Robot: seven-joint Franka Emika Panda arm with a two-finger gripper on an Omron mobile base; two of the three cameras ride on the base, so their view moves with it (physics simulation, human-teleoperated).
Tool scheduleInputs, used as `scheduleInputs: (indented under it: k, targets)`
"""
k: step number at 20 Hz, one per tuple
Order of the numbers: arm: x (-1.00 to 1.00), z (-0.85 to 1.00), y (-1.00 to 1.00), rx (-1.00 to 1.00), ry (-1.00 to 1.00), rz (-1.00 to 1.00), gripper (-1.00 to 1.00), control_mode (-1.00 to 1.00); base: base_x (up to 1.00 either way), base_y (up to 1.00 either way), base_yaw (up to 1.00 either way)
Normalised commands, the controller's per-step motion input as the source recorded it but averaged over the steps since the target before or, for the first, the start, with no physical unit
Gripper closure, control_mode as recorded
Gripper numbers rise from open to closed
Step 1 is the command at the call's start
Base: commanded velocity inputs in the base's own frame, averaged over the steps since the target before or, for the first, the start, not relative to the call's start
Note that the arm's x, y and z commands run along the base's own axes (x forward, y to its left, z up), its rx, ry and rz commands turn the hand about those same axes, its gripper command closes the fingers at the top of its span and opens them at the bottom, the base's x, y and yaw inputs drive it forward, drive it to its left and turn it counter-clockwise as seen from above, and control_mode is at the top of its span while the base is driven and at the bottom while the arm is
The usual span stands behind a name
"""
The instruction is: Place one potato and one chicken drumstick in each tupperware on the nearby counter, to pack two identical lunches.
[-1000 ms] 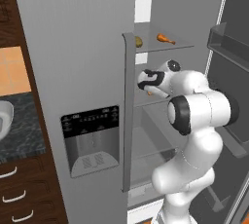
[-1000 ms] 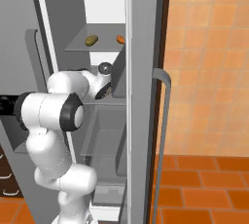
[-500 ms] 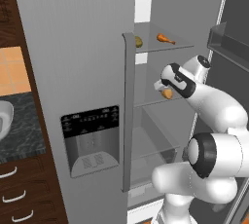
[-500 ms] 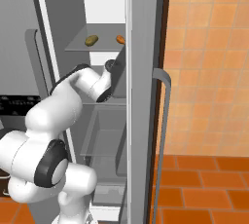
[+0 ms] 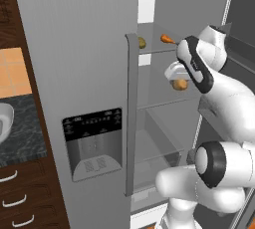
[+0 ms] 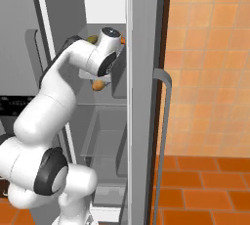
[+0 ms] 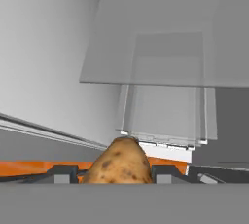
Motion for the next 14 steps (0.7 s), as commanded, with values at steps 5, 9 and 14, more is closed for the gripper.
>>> scheduleInputs:
  k: [5,9,14]
  targets:
    - [-1.00,0.00,0.20,0.00,-0.06,0.06,1.00,-1.00,0.00,0.00,0.00]
    - [-0.98,0.00,0.32,0.00,-0.01,0.01,1.00,-1.00,0.00,0.00,0.00]
    - [-1.00,-0.05,0.13,0.00,0.00,0.00,1.00,-1.00,0.00,0.00,0.00]
